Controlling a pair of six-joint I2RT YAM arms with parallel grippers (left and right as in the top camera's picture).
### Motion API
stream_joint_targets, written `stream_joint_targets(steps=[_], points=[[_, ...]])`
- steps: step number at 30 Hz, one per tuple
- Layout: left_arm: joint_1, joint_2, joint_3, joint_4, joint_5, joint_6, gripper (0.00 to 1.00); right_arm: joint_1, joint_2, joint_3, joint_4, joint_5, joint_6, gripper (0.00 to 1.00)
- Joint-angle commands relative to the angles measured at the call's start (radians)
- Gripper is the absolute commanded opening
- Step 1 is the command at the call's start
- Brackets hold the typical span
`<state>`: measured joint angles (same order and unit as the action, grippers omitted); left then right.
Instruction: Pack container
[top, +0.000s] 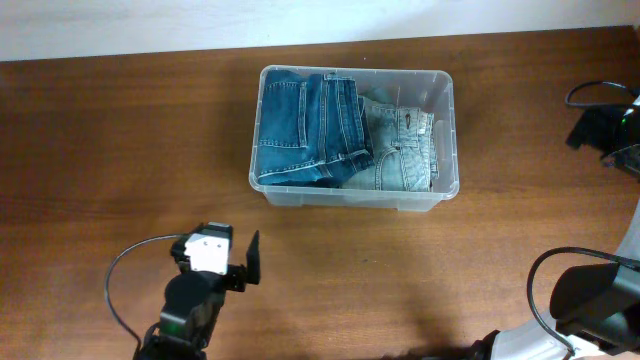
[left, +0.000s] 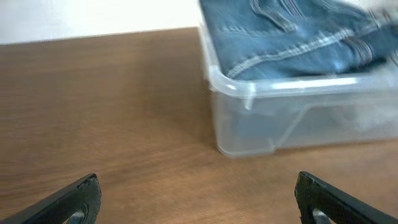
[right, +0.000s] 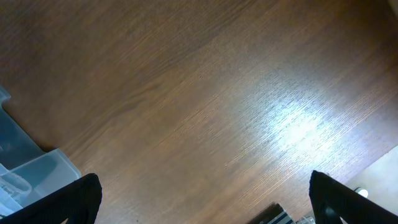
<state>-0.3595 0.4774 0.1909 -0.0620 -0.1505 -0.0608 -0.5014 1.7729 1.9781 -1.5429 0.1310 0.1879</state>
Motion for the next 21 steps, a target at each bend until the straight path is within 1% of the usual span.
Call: stream_joint_targets(steps=[1, 4, 10, 14, 18, 21], points=[[0.060, -0.089, -0.016, 0.009, 0.008, 0.008, 0.99, -0.003, 0.001, 0.001, 0.000, 0.009, 0.012, 0.99], [0.108, -0.155, -0.016, 0.008, 0.016, 0.008, 0.99, -0.003, 0.001, 0.001, 0.000, 0.009, 0.012, 0.98], [0.197, -0.232, -0.048, 0.010, 0.065, 0.008, 0.99, -0.003, 0.001, 0.001, 0.000, 0.008, 0.012, 0.98], [0.244, -0.278, -0.108, 0.078, 0.091, 0.008, 0.99, -0.003, 0.001, 0.001, 0.000, 0.009, 0.012, 0.98], [0.269, -0.295, -0.175, 0.180, 0.110, 0.008, 0.99, -0.003, 0.001, 0.001, 0.000, 0.008, 0.012, 0.99], [0.277, -0.304, -0.182, 0.182, 0.109, 0.009, 0.99, -0.003, 0.001, 0.001, 0.000, 0.009, 0.012, 0.99]])
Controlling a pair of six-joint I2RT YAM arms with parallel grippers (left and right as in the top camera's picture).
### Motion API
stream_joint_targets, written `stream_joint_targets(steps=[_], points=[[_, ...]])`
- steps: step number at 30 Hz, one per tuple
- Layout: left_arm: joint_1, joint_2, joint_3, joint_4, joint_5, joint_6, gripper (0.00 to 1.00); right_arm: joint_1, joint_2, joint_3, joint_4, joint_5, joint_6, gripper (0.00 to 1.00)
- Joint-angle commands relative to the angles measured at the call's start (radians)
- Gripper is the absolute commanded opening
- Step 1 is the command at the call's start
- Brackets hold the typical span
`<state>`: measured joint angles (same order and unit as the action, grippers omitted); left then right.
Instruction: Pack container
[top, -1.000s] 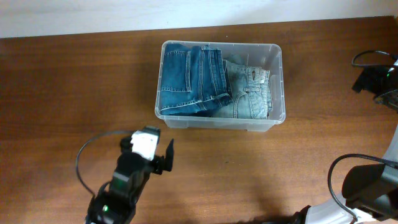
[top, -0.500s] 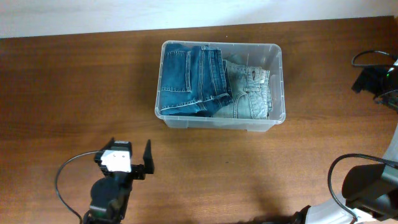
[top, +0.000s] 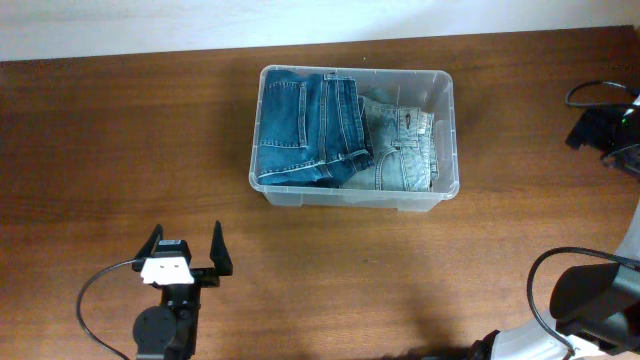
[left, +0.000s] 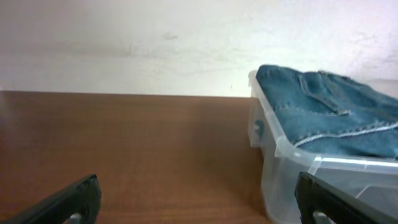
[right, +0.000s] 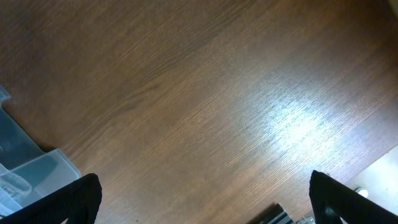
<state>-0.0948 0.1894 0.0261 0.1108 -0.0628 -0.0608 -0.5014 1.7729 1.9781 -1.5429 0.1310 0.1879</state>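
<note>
A clear plastic container (top: 350, 196) stands at the back middle of the wooden table. Folded dark blue jeans (top: 305, 125) fill its left side and lighter blue jeans (top: 400, 150) its right. My left gripper (top: 185, 248) is near the front left, open and empty, well apart from the container. In the left wrist view the left gripper (left: 199, 199) faces the far wall, with the container (left: 286, 168) and the dark jeans (left: 329, 118) ahead on the right. My right gripper (right: 202, 199) stands open over bare wood, a container corner (right: 31, 174) at the lower left.
A white wall (left: 155, 43) runs behind the table's far edge. The right arm's dark body and cable (top: 598, 125) sit at the right edge, and its base (top: 595, 300) is at the front right corner. A table edge (right: 379, 168) shows in the right wrist view.
My left gripper has moved left and a little back from the container, and turned from pointing at the container's corner to facing the far wall, more level. The right arm has not moved.
</note>
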Motion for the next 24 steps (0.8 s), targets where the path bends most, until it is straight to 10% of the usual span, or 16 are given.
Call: stream_joint_targets(steps=[1, 24], points=[[0.019, -0.019, -0.018, 0.010, 0.022, 0.009, 0.99, -0.003, 0.001, 0.001, 0.000, 0.009, 0.012, 0.98], [0.124, -0.185, -0.018, -0.191, 0.022, 0.008, 0.99, -0.003, 0.001, 0.001, 0.000, 0.009, 0.012, 0.99]])
